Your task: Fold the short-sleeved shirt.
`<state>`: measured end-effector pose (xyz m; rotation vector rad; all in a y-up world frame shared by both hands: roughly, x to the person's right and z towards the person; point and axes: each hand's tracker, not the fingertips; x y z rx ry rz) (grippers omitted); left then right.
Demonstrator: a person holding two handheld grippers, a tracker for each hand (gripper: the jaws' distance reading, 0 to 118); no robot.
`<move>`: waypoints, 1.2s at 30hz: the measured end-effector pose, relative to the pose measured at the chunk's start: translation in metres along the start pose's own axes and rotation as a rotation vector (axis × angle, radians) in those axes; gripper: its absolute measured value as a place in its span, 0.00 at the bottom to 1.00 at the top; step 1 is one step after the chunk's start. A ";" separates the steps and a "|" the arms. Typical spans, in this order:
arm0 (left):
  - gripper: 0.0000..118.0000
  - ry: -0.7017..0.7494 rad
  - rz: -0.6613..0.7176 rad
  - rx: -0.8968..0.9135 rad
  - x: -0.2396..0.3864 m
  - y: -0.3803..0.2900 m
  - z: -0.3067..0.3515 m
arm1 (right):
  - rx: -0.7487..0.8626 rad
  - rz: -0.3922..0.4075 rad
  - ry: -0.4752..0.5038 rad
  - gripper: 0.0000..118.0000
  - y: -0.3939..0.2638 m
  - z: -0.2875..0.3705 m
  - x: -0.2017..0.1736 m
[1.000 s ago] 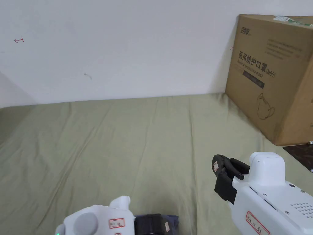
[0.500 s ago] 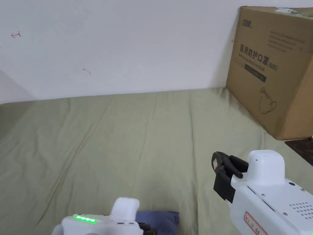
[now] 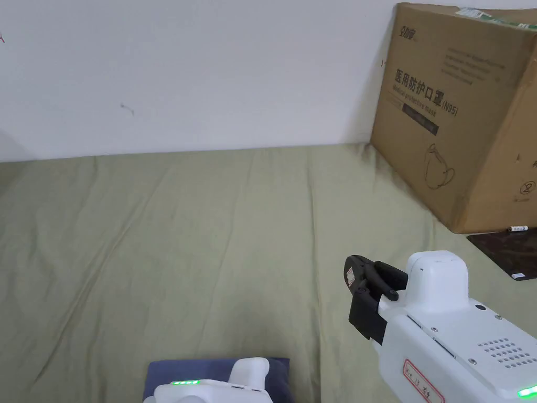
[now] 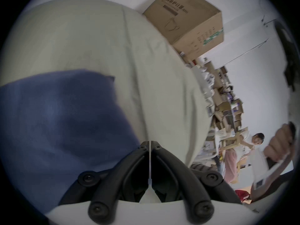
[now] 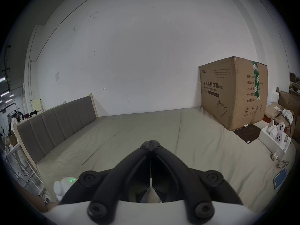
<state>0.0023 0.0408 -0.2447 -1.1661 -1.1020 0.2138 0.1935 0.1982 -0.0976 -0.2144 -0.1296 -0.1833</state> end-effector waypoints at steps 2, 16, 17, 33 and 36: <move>0.02 0.013 -0.026 0.140 0.008 -0.001 0.038 | 0.008 0.002 0.011 0.00 0.008 0.005 0.000; 0.02 0.960 -0.418 1.011 0.102 -0.026 0.242 | 0.312 0.009 -0.126 0.00 0.040 0.048 -0.031; 0.02 0.967 -0.401 1.020 0.103 -0.028 0.243 | 0.304 0.018 -0.128 0.00 0.038 0.051 -0.035; 0.01 0.913 -0.408 1.094 0.119 -0.053 0.226 | 0.228 -0.009 -0.236 0.00 0.007 0.067 -0.027; 0.01 0.919 -0.403 1.095 0.119 -0.054 0.224 | 0.222 -0.025 -0.242 0.00 0.006 0.067 -0.024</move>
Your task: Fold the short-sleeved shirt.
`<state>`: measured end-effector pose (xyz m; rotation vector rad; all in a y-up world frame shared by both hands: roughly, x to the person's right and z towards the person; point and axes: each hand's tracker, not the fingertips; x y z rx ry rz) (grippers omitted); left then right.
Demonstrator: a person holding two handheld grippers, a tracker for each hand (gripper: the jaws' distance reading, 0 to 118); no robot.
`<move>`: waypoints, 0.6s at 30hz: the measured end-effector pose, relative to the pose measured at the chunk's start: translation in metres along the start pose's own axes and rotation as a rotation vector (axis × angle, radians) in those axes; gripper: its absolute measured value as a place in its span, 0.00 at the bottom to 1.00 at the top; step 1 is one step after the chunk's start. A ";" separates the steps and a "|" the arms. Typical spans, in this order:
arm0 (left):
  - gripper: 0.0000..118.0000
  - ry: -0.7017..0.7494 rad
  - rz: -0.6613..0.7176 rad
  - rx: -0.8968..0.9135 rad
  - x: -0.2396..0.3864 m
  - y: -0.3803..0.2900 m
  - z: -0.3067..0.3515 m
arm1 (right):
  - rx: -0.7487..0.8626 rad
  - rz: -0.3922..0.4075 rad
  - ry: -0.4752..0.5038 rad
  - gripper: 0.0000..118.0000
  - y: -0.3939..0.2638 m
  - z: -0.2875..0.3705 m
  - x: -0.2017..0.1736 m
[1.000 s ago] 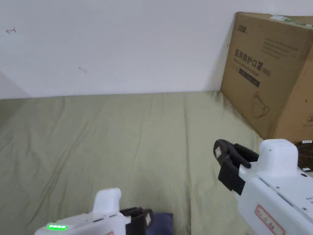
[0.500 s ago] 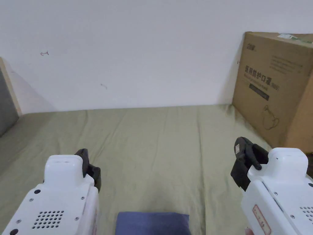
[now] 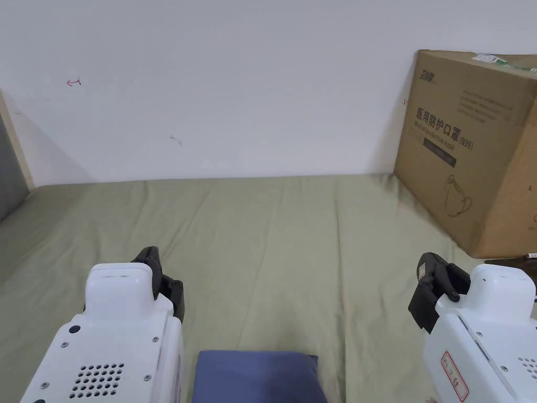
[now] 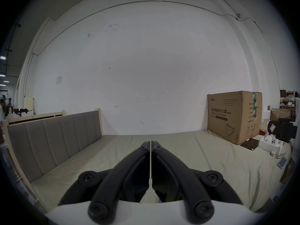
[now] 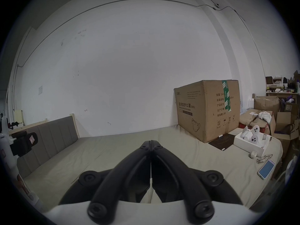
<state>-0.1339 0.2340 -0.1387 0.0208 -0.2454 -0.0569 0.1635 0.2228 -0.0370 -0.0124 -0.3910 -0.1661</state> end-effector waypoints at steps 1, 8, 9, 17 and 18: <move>0.01 0.003 0.000 -0.004 0.000 0.000 0.000 | -0.006 -0.007 0.001 0.00 0.000 0.000 0.001; 0.01 -0.056 0.027 -0.074 -0.022 -0.004 0.003 | -0.298 -0.016 0.269 0.00 -0.012 -0.035 -0.012; 0.01 -0.055 0.031 -0.105 -0.027 -0.006 0.002 | -0.457 -0.012 0.325 0.00 -0.023 -0.053 -0.018; 0.01 0.001 0.116 -0.309 -0.075 -0.038 -0.016 | -1.149 -0.103 0.350 0.00 -0.149 -0.130 -0.031; 0.01 -0.018 0.151 -0.357 -0.083 -0.045 -0.023 | -1.184 0.010 0.302 0.00 -0.161 -0.133 -0.033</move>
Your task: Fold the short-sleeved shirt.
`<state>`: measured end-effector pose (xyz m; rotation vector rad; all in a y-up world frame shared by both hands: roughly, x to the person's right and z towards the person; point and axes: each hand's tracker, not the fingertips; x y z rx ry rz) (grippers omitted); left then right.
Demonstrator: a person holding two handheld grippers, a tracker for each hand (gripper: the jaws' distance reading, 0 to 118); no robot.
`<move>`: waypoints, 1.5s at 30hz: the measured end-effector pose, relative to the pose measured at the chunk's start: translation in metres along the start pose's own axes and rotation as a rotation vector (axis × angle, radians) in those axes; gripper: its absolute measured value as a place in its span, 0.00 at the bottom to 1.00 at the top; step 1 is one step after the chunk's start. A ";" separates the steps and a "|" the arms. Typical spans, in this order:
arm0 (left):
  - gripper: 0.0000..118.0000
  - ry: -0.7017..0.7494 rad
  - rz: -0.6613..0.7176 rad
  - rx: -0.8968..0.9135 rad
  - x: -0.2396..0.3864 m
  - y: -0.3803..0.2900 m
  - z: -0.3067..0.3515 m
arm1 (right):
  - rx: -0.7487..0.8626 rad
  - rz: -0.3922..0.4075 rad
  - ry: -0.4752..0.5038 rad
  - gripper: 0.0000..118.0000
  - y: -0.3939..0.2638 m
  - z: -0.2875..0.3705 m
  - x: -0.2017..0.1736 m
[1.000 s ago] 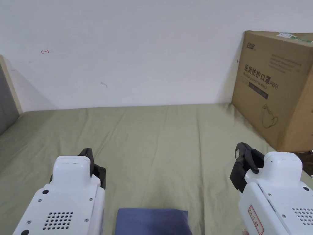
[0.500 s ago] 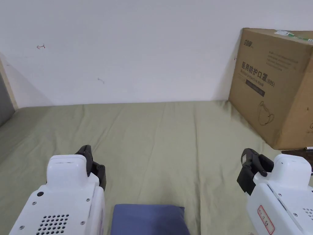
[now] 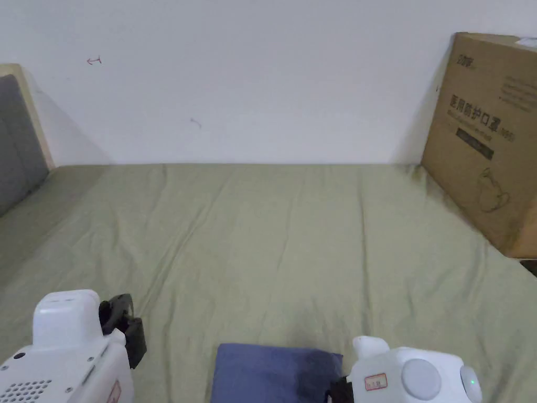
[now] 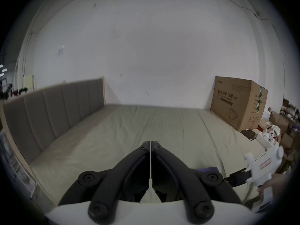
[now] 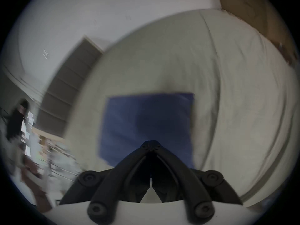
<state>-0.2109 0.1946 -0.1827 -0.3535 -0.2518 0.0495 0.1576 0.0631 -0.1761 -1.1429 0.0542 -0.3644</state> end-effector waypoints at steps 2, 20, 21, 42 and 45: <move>0.02 -0.048 0.063 -0.111 -0.017 -0.006 -0.020 | -0.058 -0.015 -0.041 0.00 -0.007 -0.016 0.008; 1.00 -1.104 0.837 -0.894 -0.026 -0.170 -0.230 | -0.018 -0.267 0.141 0.00 -0.017 -0.018 0.042; 1.00 -1.162 0.851 -0.897 -0.014 -0.170 -0.233 | -0.018 -0.270 0.146 0.00 -0.018 -0.019 0.043; 0.14 -0.621 0.420 -0.743 -0.106 -0.030 -0.163 | 0.273 -0.214 0.324 0.00 -0.020 0.082 0.013; 0.14 -0.472 0.318 -0.728 -0.168 0.002 -0.154 | 0.298 -0.195 0.321 0.00 -0.022 0.094 0.002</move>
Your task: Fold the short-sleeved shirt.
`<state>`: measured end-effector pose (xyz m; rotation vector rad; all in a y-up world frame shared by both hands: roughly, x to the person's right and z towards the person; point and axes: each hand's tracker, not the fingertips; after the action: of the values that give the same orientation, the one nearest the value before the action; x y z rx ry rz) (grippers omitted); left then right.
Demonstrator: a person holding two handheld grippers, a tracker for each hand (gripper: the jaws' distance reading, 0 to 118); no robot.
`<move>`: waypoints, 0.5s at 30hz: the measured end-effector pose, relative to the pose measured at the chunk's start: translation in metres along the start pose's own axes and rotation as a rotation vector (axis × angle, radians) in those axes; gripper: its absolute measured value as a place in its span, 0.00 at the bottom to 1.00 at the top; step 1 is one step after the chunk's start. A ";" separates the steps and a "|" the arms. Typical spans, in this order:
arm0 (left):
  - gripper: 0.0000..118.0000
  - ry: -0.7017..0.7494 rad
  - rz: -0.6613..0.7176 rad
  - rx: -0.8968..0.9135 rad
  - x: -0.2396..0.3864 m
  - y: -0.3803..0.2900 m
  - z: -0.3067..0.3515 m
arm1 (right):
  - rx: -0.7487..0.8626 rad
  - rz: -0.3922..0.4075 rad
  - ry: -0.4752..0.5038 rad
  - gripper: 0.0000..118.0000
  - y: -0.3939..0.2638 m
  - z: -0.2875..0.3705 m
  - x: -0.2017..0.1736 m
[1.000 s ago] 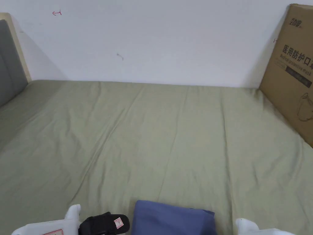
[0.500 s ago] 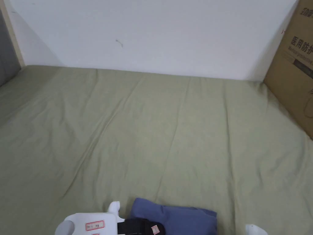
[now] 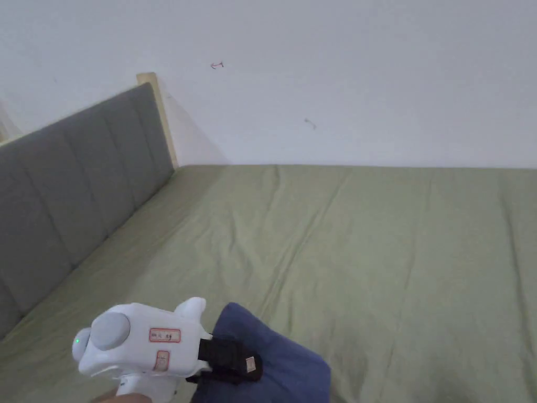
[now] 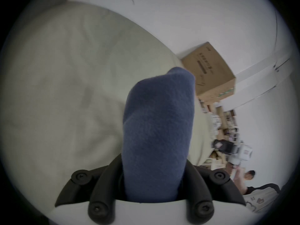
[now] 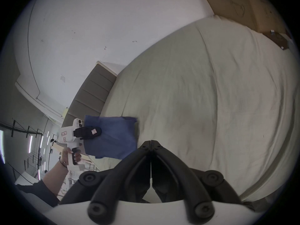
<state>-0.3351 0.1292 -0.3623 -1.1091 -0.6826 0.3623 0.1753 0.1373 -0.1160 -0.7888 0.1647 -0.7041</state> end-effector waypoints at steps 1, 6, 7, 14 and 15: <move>0.14 0.055 0.016 0.001 -0.015 0.007 0.016 | 0.003 0.004 0.001 0.00 -0.001 0.001 -0.004; 0.14 0.410 0.006 -0.058 -0.067 0.028 0.066 | -0.033 0.010 -0.024 0.00 -0.010 -0.007 -0.013; 0.14 0.484 -0.024 -0.067 -0.075 0.031 0.071 | -0.051 0.013 -0.024 0.00 -0.012 -0.010 -0.015; 0.20 0.994 -0.290 -0.142 -0.099 0.031 0.078 | -0.063 0.113 -0.073 0.00 -0.013 -0.014 -0.037; 0.31 1.026 -0.295 -0.127 -0.102 0.030 0.083 | -0.060 0.121 -0.077 0.00 -0.013 -0.014 -0.040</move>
<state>-0.4642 0.1394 -0.3994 -1.1201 0.0587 -0.5016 0.1329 0.1479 -0.1216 -0.8551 0.1631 -0.5555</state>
